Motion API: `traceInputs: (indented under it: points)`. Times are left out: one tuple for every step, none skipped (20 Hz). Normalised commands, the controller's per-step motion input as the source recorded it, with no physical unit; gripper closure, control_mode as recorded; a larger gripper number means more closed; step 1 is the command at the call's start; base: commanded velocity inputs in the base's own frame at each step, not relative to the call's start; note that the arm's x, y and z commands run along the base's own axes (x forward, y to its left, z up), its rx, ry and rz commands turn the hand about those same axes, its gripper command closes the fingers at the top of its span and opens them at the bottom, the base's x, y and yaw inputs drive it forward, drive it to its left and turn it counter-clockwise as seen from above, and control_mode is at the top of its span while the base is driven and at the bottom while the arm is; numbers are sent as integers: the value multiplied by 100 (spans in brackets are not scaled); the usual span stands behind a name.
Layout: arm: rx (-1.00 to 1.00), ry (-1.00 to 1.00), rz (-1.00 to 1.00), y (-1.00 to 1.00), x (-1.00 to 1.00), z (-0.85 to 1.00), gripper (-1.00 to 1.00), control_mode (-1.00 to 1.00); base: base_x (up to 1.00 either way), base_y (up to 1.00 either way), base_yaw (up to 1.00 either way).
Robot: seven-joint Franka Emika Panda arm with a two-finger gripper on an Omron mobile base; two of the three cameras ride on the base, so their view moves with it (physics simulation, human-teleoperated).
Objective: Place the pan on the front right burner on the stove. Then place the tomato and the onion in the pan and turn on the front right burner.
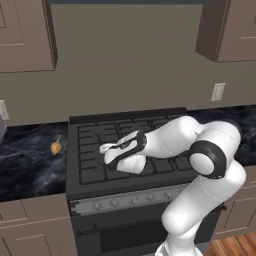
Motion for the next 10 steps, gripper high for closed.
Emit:
traceInputs:
  points:
    - [-3,0,0,24,0,55,-100,-100,0,0,0]
    - [0,0,0,22,0,58,-100,-100,0,0,0]
    - [0,0,0,16,0,61,-100,-100,0,0,0]
    - [0,0,0,14,0,61,-100,-100,0,0,0]
    - [-1,0,0,10,0,59,-100,-100,0,0,0]
    - [-1,0,0,9,0,48,-100,-100,0,0,0]
    - [-3,1,0,9,0,39,-100,-100,0,0,0]
    - [-5,9,0,6,0,29,-100,-100,0,0,0]
    - [-4,11,0,7,0,23,-100,-100,0,0,0]
    - [-3,11,0,7,0,26,-100,-100,0,0,0]
